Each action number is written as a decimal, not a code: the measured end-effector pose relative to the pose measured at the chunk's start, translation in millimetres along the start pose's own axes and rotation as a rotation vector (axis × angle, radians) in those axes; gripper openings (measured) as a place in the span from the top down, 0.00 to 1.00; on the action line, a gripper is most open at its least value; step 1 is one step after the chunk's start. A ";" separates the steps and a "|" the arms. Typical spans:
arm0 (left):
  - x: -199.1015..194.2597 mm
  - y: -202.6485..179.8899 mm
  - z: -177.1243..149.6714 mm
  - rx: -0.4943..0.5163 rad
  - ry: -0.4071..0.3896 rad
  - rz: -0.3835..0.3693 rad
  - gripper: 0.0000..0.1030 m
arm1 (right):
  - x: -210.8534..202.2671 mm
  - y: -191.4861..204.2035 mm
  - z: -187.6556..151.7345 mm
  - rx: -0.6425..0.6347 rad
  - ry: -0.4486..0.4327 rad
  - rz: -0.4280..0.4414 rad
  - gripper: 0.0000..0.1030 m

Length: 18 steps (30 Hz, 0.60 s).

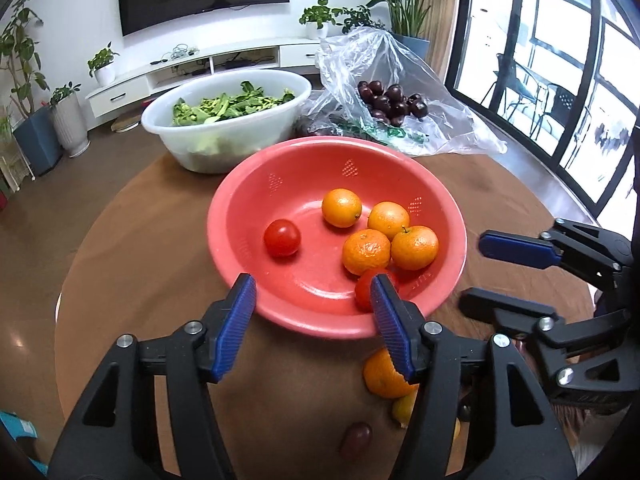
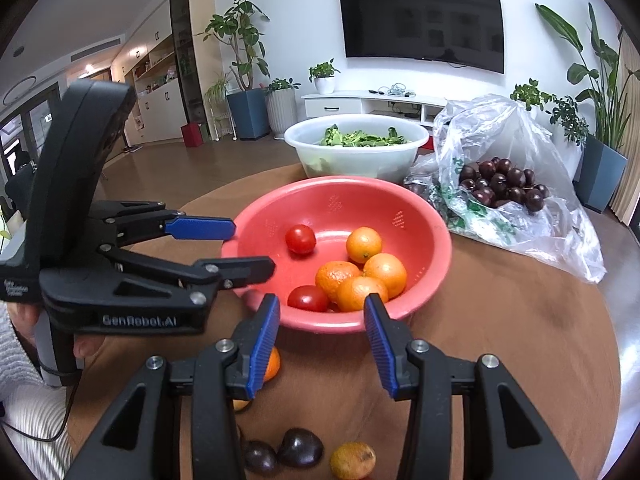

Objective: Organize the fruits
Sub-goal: 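Move both open tools back to the fruit pile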

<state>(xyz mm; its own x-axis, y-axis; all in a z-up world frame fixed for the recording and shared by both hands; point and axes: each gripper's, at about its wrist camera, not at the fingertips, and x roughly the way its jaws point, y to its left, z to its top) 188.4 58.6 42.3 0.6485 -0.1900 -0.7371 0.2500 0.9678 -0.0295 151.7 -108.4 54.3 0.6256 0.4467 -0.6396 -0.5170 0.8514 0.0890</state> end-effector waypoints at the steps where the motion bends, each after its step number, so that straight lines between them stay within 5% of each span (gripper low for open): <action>1: -2.1 0.8 -1.3 -0.001 -0.001 0.005 0.44 | -4.7 -0.2 -1.5 0.002 -0.002 0.000 0.53; 18: -52.4 1.0 -31.4 -0.073 -0.042 -0.011 0.44 | -29.2 33.0 -64.1 0.029 0.095 0.011 0.49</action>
<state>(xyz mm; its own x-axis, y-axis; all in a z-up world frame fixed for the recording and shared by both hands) 132.1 74.7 59.7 0.6757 -0.2062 -0.7078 0.2052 0.9748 -0.0881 78.9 -110.9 26.9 0.5609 0.4286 -0.7083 -0.5052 0.8550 0.1173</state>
